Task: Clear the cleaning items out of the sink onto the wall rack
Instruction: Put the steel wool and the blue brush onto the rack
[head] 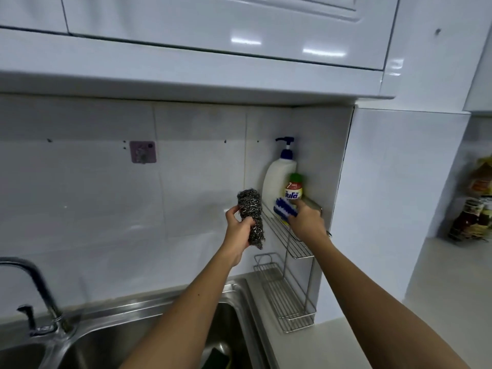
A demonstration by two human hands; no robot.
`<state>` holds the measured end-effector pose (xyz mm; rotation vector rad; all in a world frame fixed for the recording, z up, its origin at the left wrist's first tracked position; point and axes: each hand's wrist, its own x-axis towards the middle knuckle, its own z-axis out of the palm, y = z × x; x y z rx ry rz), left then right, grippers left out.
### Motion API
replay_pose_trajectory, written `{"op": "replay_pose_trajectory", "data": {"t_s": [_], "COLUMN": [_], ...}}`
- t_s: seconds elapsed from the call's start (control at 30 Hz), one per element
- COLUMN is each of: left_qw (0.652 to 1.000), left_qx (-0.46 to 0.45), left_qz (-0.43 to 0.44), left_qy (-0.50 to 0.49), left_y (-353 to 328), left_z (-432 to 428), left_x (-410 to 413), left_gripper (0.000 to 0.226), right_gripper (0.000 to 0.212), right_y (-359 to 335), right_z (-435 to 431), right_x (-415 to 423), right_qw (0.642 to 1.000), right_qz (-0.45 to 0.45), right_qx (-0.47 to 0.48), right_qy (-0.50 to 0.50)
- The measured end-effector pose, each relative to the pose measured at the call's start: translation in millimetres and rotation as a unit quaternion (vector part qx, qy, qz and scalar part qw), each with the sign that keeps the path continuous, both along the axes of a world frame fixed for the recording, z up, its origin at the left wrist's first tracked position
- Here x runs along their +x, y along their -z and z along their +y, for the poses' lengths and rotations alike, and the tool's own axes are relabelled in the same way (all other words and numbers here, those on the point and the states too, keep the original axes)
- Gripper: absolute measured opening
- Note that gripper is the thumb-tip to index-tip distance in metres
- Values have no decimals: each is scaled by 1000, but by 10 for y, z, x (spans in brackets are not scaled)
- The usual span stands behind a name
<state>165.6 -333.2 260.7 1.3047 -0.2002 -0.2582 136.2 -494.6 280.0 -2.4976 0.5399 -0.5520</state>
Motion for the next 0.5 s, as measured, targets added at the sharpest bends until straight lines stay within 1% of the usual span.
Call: {"op": "replay_pose_trajectory", "data": {"t_s": [0.1, 0.23, 0.33, 0.4, 0.5], "left_qw": [1000, 1000, 1000, 999, 995], "left_qx": [2, 0, 7, 20, 46], "left_qz": [-2, -6, -14, -34, -83], "left_qy": [-2, -3, -12, -22, -32], "left_y": [22, 42, 36, 9, -59], "left_z": [-61, -124, -145, -171, -240], "left_x": [-11, -5, 0, 2, 4], "left_gripper": [53, 52, 51, 52, 54], "right_gripper": [44, 39, 37, 35, 33], "right_y": [53, 134, 146, 145, 175], "right_z": [34, 61, 48, 12, -40], "right_x": [25, 72, 92, 67, -82], "right_qw": [998, 992, 983, 983, 992], "right_qz": [61, 116, 171, 171, 110], "right_qx": [-11, -39, -60, -62, -66], "right_qy": [4, 18, -5, -26, -15]}}
